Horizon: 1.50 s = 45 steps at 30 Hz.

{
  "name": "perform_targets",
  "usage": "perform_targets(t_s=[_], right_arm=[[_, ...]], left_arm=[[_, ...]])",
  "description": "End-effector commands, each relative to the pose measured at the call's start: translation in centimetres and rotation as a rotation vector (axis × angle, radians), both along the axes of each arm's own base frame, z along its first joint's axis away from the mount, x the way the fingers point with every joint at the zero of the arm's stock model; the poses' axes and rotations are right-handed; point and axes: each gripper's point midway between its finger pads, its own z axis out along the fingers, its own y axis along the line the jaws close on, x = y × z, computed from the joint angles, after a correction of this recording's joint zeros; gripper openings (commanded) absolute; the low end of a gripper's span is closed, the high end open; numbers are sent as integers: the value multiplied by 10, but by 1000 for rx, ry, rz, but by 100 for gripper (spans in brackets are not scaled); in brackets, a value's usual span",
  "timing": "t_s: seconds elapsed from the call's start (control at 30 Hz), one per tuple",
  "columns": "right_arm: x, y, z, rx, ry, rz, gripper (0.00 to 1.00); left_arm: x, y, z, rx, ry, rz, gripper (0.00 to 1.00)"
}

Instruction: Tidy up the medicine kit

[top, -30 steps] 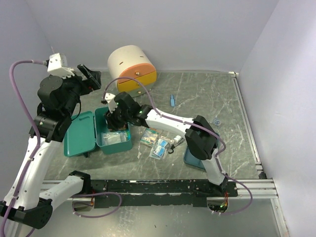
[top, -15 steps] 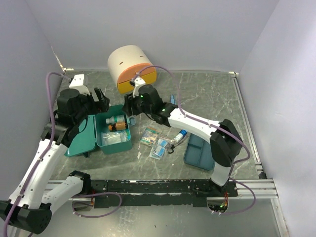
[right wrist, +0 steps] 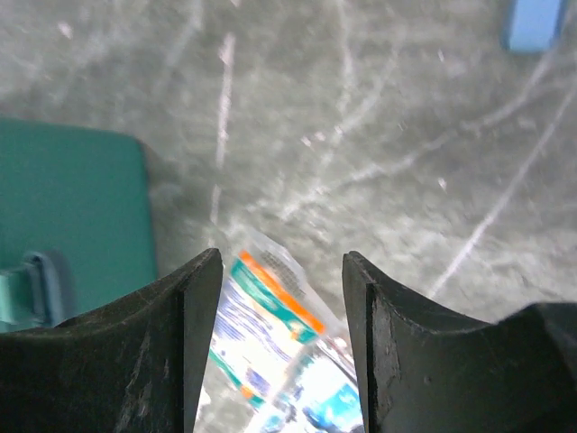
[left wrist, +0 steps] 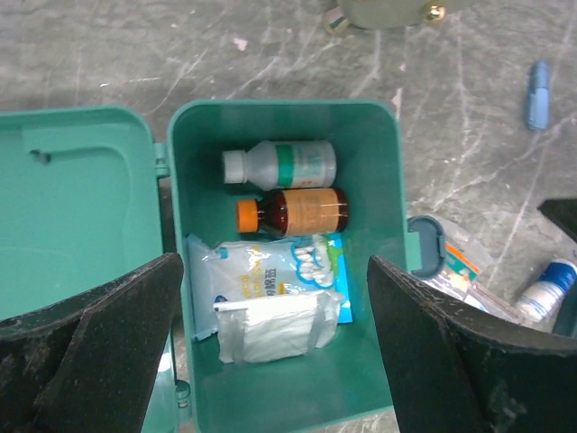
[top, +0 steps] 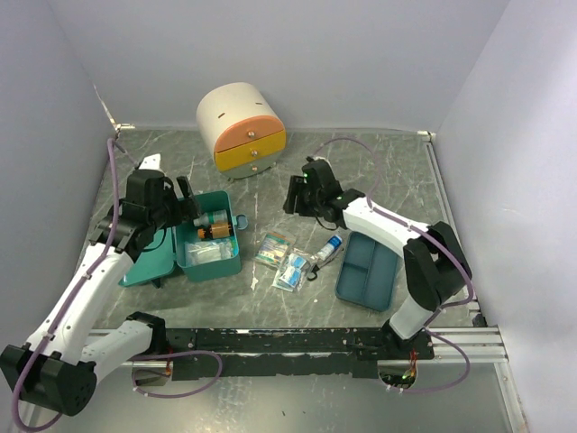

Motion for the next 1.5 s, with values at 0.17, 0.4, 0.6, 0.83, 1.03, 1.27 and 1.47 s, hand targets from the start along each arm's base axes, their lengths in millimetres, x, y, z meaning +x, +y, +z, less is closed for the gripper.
perform_targets(t_s=[0.17, 0.4, 0.6, 0.83, 1.03, 1.27, 1.47], right_arm=[[-46, -11, -59, 3, 300, 107, 58], [-58, -4, -76, 43, 332, 165, 57], [-63, 8, -83, 73, 369, 241, 56], [-64, 14, -87, 90, 365, 265, 49], [-68, 23, -90, 97, 361, 312, 46], [-63, 26, -89, 103, 325, 315, 31], [-60, 31, -84, 138, 288, 322, 13]], left_arm=[[-2, 16, 7, -18, -55, 123, 94], [-6, 21, 30, -40, -184, 132, 94], [-6, 18, 50, -66, -271, 107, 93], [-6, 14, 54, -82, -275, 89, 92], [-4, 8, 56, -118, -291, 75, 92], [-4, 3, 60, -122, -282, 49, 91], [-6, -2, 59, -149, -290, 25, 91]])
